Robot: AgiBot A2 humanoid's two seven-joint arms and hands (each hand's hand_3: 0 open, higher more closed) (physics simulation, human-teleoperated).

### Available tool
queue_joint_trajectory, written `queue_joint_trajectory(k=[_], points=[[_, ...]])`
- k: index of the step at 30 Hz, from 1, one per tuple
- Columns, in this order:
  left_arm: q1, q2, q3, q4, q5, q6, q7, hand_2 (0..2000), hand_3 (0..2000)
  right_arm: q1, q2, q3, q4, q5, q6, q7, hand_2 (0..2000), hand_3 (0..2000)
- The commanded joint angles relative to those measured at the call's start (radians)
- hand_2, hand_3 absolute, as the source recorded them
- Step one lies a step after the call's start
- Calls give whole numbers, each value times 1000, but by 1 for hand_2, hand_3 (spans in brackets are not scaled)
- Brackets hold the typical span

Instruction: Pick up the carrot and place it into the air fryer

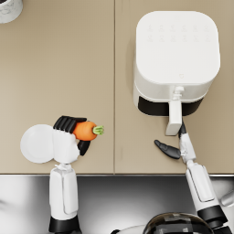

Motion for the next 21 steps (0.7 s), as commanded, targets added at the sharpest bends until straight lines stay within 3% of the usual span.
queue_joint_trajectory(k=[1, 2, 3, 5, 7, 10, 15, 21], points=[[3, 1, 13, -14, -2, 0, 0, 2000, 2000, 26, -11, 5, 34, 0, 4, -9, 0, 0], [-4, 3, 11, -18, -4, 0, 0, 2000, 2000, 28, -13, 3, 59, 0, 1, -16, 1361, 327], [-8, 4, 17, -12, -5, 0, 0, 2000, 2000, 31, -13, 9, 68, 0, -14, -21, 2000, 653], [-19, 7, 35, -26, -6, 0, 0, 2000, 2000, 62, -25, 28, 42, 1, -70, -28, 2000, 1307], [-1, 12, 68, -43, -7, 0, 1, 2000, 2000, 110, -46, 63, 6, 1, -88, -31, 2000, 1960], [13, 20, 102, -44, -8, 2, 1, 2000, 2000, 106, -21, 158, 58, 4, -55, -34, 2000, 2000], [47, 40, 163, -43, -8, 3, 0, 2000, 2000, 7, 127, 239, 304, 7, -126, -42, 2000, 2000], [114, 88, 280, 1, -8, 3, 1, 2000, 2000, -73, 278, 308, 501, 6, -90, -41, 2000, 2000]])
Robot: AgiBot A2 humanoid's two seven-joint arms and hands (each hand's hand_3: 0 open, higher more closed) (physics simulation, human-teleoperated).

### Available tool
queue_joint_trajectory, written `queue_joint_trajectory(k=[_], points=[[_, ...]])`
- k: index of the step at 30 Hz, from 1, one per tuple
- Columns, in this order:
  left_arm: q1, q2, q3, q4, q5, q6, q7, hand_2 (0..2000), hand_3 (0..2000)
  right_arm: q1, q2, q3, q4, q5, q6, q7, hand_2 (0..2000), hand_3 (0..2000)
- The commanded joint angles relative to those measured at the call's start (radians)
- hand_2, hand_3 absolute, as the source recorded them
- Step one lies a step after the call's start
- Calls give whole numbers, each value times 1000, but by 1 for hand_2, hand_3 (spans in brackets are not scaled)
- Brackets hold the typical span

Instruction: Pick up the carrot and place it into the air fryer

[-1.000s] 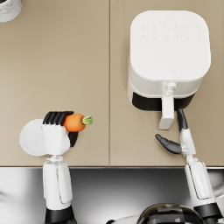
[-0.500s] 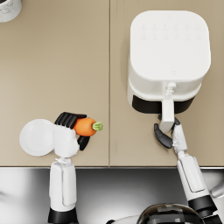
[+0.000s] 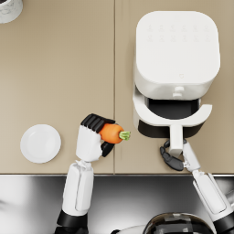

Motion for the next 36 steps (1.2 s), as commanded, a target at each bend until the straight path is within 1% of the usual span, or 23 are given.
queue_joint_trajectory(k=[1, 3, 6, 7, 9, 11, 15, 16, 17, 18, 19, 20, 21, 22, 23, 24, 25, 26, 29, 30, 32, 34, 36], points=[[64, 36, 90, 27, 0, 0, 0, 2000, 2000, -14, 26, 101, 186, 0, 1, 1, 2000, 2000], [101, 68, 137, 44, 0, 0, 0, 2000, 2000, -34, 69, 129, 238, 0, 9, 2, 2000, 2000], [164, 145, 211, 108, 0, 0, 0, 2000, 2000, -53, 134, 177, 296, -1, 14, 4, 2000, 2000], [189, 171, 226, 137, 0, -1, 0, 2000, 2000, -57, 157, 195, 325, -1, 16, 4, 2000, 2000], [225, 209, 254, 189, 0, -1, 0, 2000, 2000, -63, 201, 206, 375, -2, 18, 5, 2000, 2000], [282, 242, 288, 276, 0, -1, 0, 2000, 2000, -71, 239, 224, 430, -2, 20, 5, 2000, 2000], [380, 310, 334, 436, 0, -1, 1, 2000, 2000, -75, 276, 256, 471, -2, 5, 10, 2000, 2000], [396, 321, 345, 468, 0, 0, 1, 2000, 2000, -74, 284, 260, 484, -3, 4, 10, 2000, 2000], [549, 146, 636, 514, 0, 1, 1, 2000, 2000, -74, 292, 259, 494, -3, 5, 11, 2000, 2000], [469, 308, 433, 563, 0, 2, 1, 2000, 2000, -71, 294, 262, 494, -3, 7, 12, 2000, 2000], [486, 318, 448, 606, 1, 3, 1, 639, 1673, -70, 299, 251, 501, -3, 13, 12, 2000, 2000], [492, 325, 459, 642, 1, 8, 0, 0, 1347, -67, 299, 255, 506, -3, 21, 12, 2000, 2000], [636, 182, 768, 682, 1, 4, 0, 0, 1020, -66, 299, 255, 509, -3, 25, 11, 2000, 2000], [533, 301, 551, 712, 0, 8, 0, 0, 693, -65, 304, 260, 512, -3, 31, 11, 2000, 2000], [525, 293, 561, 702, 1, 3, -2, 0, 367, -62, 303, 263, 506, -3, 42, 10, 2000, 2000], [505, 279, 560, 673, 1, -24, -3, 0, 40, -59, 305, 266, 506, -3, 51, 10, 2000, 2000], [479, 259, 556, 634, 0, -62, -5, 0, 0, -58, 312, 269, 504, -3, 58, 11, 2000, 2000], [438, 231, 534, 562, 0, -61, -6, 0, 0, -55, 312, 274, 495, -3, 64, 11, 2000, 2000], [320, 145, 456, 351, 0, -28, -6, 0, 0, -43, 306, 276, 478, -3, 77, 11, 2000, 2000], [291, 127, 425, 298, 0, -13, -5, 0, 0, -38, 302, 280, 471, -3, 82, 12, 2000, 2000], [220, 76, 353, 181, 1, 3, -4, 0, 0, -25, 290, 277, 444, -3, 89, 13, 2000, 2000], [138, 22, 278, 111, 1, 11, -3, 0, 0, -9, 270, 257, 415, -3, 99, 13, 2000, 2000], [59, -23, 206, 58, 1, 16, -3, 0, 0, -8, 276, 282, 450, -3, 114, 15, 2000, 2000]])
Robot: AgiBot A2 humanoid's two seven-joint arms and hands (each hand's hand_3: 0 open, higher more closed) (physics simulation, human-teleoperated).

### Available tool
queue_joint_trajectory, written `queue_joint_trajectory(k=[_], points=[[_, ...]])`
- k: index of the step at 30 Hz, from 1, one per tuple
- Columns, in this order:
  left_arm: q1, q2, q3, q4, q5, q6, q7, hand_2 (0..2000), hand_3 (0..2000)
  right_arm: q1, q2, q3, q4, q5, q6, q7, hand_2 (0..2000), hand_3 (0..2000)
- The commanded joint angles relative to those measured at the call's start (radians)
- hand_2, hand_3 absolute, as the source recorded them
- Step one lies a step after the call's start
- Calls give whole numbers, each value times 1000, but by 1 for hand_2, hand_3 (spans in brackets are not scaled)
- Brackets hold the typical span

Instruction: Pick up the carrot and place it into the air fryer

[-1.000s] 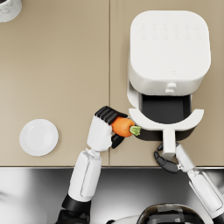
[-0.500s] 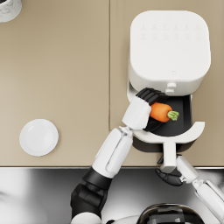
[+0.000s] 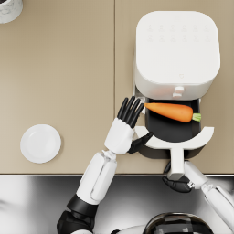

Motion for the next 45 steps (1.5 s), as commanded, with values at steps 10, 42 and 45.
queue_joint_trajectory(k=[10, 42, 45], points=[[-325, -133, -405, -265, 0, 5, 0, 0, 0, 282, -310, -8, -187, 0, 190, -6, 2000, 2000], [-396, -96, -529, -312, -1, 5, 0, 0, 0, 645, -368, 112, -873, 0, 311, 34, 2000, 2000], [-400, -95, -532, -314, -1, 5, 0, 0, 0, 650, -363, 124, -870, 1, 307, 27, 2000, 2000]])
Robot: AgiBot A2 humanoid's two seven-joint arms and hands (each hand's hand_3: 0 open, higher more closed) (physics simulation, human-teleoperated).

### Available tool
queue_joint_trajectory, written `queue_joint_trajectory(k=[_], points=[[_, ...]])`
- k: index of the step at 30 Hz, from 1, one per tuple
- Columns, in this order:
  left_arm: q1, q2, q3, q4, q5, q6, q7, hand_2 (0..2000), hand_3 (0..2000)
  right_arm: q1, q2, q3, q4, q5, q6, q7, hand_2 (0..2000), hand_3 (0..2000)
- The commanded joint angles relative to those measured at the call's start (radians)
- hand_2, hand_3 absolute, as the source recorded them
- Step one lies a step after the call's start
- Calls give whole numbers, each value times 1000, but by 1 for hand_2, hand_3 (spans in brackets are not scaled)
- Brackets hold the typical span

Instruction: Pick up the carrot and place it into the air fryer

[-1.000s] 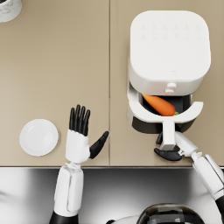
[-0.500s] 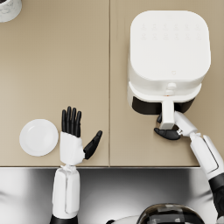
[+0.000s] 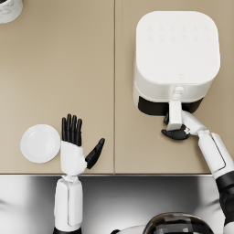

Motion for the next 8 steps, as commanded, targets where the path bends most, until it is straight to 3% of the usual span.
queue_joint_trajectory(k=[1, 8], points=[[-1, 0, 0, 0, 0, 0, 0, 0, 0, 1, 1, 2, 1, 0, 0, -1, 2000, 2000], [-2, 0, -1, -1, 0, 0, 0, 0, 0, 3, 3, 7, 2, 1, 1, -3, 2000, 2000]])
